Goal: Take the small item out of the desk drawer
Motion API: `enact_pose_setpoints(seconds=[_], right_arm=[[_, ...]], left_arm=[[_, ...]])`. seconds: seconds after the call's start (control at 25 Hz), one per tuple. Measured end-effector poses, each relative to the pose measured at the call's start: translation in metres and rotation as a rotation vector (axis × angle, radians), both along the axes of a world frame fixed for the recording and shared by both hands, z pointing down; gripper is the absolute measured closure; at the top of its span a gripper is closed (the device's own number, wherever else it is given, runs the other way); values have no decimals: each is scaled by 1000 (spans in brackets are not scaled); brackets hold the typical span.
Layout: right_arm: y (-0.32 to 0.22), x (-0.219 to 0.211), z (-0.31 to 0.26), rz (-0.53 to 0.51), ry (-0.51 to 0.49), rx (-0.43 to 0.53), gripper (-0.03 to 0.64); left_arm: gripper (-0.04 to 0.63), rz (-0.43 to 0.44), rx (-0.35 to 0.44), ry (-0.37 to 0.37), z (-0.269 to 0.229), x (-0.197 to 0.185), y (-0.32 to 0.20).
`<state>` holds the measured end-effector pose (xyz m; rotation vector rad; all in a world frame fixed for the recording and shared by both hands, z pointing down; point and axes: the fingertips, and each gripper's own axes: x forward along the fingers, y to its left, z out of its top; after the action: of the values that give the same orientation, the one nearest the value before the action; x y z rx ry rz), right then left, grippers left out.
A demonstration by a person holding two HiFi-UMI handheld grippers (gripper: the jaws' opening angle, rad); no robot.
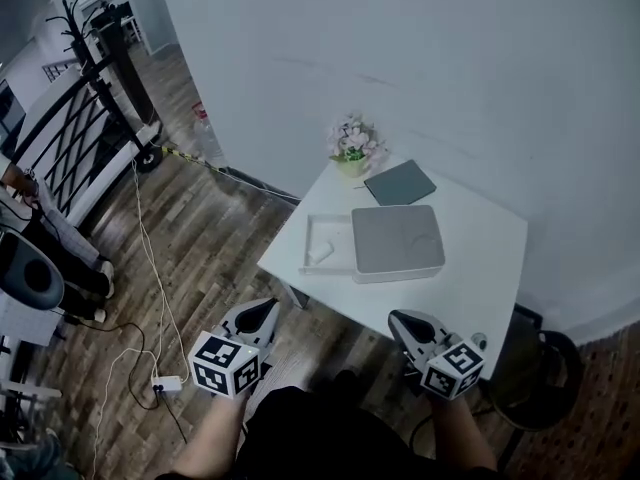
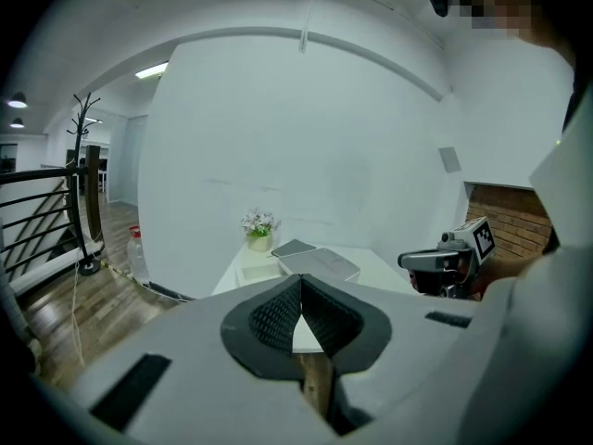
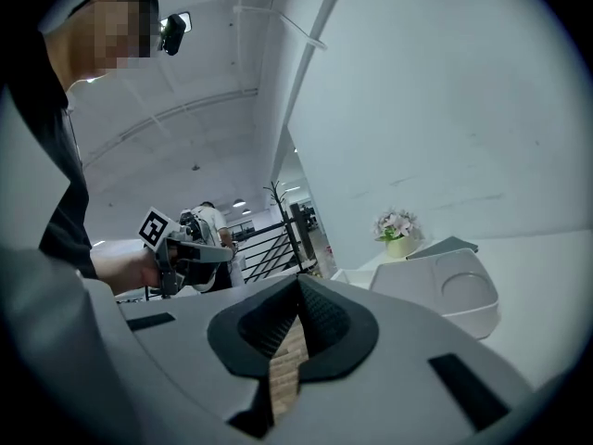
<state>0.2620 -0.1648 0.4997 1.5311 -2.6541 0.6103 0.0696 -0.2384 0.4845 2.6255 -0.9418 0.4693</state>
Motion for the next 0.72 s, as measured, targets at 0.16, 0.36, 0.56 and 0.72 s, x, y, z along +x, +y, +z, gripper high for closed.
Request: enact_pose_setpoints(seconds=[0.16,0.36,0.56,0.72], right_arm=[[-22,8,7,-4,16,-5,614],[-61,-8,4,-45,26,-26,614],[-107,-37,-5,-65,48,-27,614],[-136,-60,-12,-97,78,-15,612]], left_arm=[[586,21,-23,7,14,15,-18],[585,13,1,32,12,10,-54],[584,37,-23,46,22,-6,-78],[584,73,-43,58,29,-9,-87]])
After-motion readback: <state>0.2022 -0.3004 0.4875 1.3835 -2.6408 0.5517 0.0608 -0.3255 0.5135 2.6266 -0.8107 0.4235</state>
